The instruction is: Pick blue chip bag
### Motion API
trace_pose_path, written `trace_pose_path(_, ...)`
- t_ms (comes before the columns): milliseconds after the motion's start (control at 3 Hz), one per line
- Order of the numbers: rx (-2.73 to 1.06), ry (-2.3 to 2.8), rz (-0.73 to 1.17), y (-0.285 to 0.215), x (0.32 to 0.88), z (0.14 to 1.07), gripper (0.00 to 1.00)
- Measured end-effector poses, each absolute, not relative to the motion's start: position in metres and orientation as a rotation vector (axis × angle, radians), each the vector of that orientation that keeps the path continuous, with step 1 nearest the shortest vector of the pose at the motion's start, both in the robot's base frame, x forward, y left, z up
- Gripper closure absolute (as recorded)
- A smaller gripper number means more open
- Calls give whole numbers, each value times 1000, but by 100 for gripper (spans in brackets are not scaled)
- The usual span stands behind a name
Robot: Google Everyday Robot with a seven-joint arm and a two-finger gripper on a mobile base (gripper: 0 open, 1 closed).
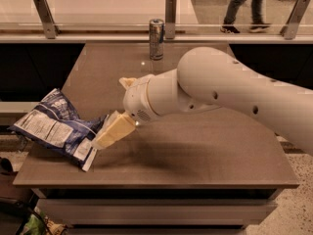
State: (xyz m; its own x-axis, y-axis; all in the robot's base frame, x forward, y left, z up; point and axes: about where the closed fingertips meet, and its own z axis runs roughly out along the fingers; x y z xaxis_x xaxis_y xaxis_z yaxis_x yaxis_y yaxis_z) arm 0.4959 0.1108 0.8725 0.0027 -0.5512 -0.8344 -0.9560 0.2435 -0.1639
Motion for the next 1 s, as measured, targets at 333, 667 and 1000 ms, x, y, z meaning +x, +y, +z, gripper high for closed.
trace_pose_path(333, -1441, 1647, 616, 132, 482, 874, 0)
trace_pose_path(667, -1485, 1616, 663, 159, 475, 871, 0)
trace_pose_path(1000, -1532, 1589, 723, 187, 477, 861, 0)
